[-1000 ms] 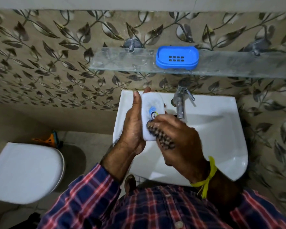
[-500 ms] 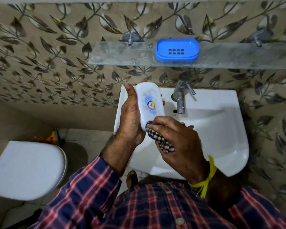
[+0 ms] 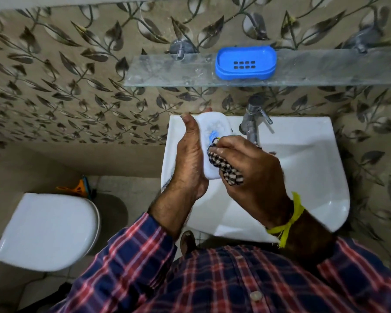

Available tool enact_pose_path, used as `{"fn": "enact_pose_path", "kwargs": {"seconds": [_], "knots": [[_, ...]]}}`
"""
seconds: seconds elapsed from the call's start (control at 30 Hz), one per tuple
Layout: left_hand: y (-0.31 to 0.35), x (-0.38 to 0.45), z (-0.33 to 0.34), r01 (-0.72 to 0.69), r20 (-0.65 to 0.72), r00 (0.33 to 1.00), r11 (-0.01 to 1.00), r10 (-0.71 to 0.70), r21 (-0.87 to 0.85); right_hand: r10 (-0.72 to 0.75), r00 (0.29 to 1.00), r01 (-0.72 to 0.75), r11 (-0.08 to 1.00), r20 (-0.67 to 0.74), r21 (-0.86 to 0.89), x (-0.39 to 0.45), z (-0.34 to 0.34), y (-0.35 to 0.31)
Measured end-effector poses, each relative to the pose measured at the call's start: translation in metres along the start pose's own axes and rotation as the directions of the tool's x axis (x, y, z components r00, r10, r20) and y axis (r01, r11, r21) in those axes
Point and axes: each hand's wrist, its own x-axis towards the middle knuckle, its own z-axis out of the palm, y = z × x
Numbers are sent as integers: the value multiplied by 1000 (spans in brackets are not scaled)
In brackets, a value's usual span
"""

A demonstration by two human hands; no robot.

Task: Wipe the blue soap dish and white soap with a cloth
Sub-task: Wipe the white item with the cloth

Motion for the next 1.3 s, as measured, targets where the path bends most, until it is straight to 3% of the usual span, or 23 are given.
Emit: {"fn": "enact_pose_path", "kwargs": {"seconds": [0.17, 0.3, 0.43, 0.57, 0.7, 0.77, 0.87, 1.0, 1.13, 1.23, 1.3], "knots": [[-1, -4, 3, -35, 0, 999, 998, 35, 55, 125, 985, -121, 992, -114, 45, 9, -3, 8], [7, -1, 1, -105, -33, 993, 987, 110, 124, -2, 995, 7, 998, -95, 56, 7, 3, 2], [-5, -3, 3, -161, -7, 986, 958, 168, 238, 160, 968, -150, 987, -194, 65, 19, -2, 12], [-6, -5, 3, -221, 78, 975, 955, 210, 199, 50, 984, -37, 996, -174, 82, 25, 0, 14], [-7, -8, 6, -233, 41, 972, 938, 230, 257, 170, 962, -160, 985, -215, 65, 29, -7, 27], [-6, -9, 7, -225, 33, 974, 932, 225, 285, 112, 972, -99, 993, -207, 71, 34, -6, 24], [1, -9, 5, -229, 18, 973, 948, 231, 221, -43, 989, 53, 996, -140, 67, 23, -2, 20], [0, -8, 10, -232, -9, 971, 957, 237, 173, 127, 969, -106, 988, -210, 108, 16, -4, 28], [1, -7, 10, -225, -21, 973, 966, 229, 126, -42, 986, 48, 998, -159, 34, 7, 0, 19], [1, -6, 13, -234, -57, 968, 964, 243, 126, 85, 976, -67, 993, -199, 98, 4, -4, 23], [2, -5, 19, -211, -83, 972, 973, 219, 96, 83, 978, -63, 992, -190, 106, 6, -3, 23]]}}
